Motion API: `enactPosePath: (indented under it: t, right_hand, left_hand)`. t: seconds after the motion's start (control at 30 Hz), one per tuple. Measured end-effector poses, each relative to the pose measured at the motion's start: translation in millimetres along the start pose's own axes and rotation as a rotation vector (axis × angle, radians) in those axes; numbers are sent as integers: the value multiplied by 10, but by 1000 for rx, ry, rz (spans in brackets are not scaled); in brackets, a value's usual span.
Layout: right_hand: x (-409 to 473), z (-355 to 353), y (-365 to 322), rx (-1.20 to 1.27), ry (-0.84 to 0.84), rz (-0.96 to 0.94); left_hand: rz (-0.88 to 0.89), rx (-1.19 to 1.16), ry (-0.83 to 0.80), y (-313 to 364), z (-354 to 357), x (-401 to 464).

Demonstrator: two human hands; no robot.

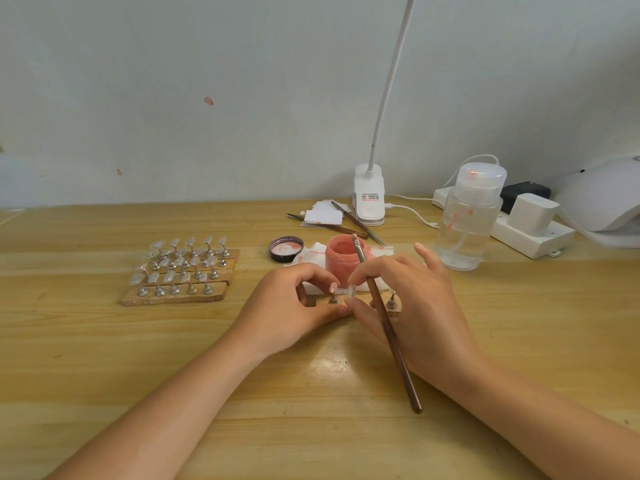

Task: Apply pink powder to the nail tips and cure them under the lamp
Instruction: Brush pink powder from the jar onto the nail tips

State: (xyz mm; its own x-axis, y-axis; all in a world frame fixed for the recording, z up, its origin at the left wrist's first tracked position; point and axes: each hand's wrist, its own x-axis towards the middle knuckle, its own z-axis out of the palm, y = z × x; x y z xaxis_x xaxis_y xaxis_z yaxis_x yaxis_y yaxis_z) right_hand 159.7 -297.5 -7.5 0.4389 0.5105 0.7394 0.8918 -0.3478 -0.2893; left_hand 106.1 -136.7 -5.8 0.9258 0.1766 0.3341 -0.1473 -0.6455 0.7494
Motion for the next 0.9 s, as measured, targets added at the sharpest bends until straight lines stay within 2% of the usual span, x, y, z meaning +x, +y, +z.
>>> enactPosePath:
  t: [0.2, 0.33, 0.6, 0.77, 0.9]
  right_hand:
    - [-37, -10, -68, 283, 77, 65]
    - [-43, -23, -93, 407, 88, 73]
    - [-47, -32, -115, 480, 57, 82]
    - [64, -153, -71, 577, 179, 208]
    - [297, -333, 8, 657, 91, 362]
  left_hand:
    - [188, 20, 161, 47, -15, -76]
    - [333, 92, 200, 80, -5, -100]
    - [382, 60, 252, 108, 6, -104]
    - [328, -58, 281, 105, 0, -93]
    - [234, -84, 268, 108, -8, -85]
